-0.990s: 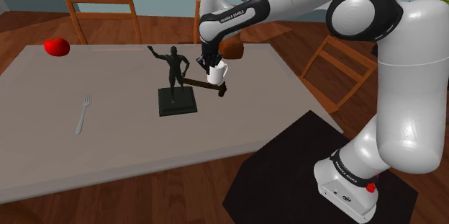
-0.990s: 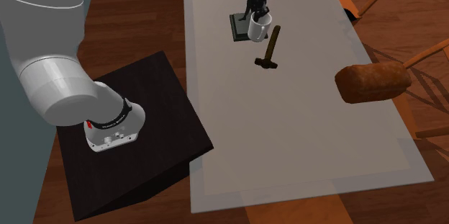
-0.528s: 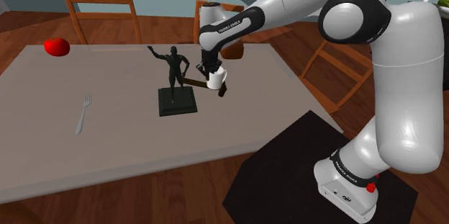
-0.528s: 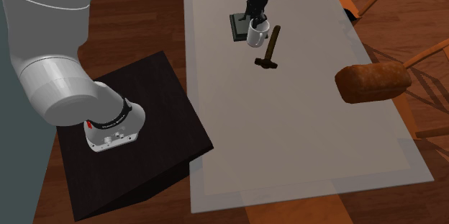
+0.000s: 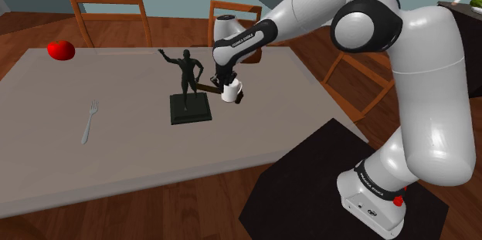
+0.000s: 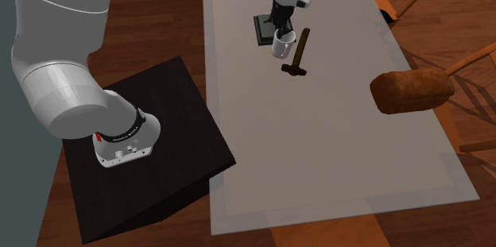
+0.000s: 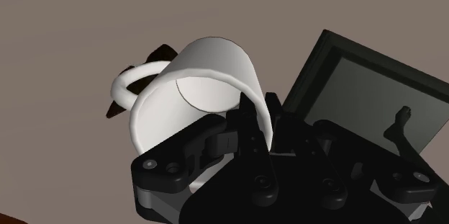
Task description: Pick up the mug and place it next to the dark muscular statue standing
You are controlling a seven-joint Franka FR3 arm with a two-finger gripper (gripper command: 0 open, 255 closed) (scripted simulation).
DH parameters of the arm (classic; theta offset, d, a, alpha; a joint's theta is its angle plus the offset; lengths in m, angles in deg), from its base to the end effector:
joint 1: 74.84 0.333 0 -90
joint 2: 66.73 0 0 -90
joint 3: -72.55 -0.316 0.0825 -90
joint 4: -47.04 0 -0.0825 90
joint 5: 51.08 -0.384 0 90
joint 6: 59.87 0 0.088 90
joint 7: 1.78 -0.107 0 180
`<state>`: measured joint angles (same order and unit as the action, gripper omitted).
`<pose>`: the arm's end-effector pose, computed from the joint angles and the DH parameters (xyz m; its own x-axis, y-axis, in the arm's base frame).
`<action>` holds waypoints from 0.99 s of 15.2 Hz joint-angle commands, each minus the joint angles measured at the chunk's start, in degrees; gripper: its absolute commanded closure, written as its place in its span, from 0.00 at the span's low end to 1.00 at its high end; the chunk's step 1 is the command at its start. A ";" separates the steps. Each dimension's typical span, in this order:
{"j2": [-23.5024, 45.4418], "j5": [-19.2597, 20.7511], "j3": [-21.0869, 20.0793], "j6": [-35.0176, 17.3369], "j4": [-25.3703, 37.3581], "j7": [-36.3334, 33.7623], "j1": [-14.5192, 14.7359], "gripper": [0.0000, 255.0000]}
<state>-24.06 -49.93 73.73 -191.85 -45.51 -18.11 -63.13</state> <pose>0.6739 0.1265 0.1833 0.9955 -0.0831 -0.0465 -0.0812 -0.9958 0.0429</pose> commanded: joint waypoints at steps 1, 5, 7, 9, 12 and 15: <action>0.99 0.00 -0.01 -0.97 0.06 -0.05 0.02 1.00; 3.33 -0.01 -0.02 -2.68 0.69 -0.10 0.00 1.00; 4.54 -0.01 -0.02 -3.50 1.08 -0.12 -0.01 1.00; 5.53 -0.01 -0.03 -4.15 1.42 -0.14 -0.01 1.00; 5.53 -0.01 -0.03 -4.14 1.44 -0.14 -0.01 1.00; 5.53 -0.01 -0.03 -4.14 1.44 -0.14 -0.01 1.00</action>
<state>-18.52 -49.94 73.71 -195.98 -44.09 -18.25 -63.14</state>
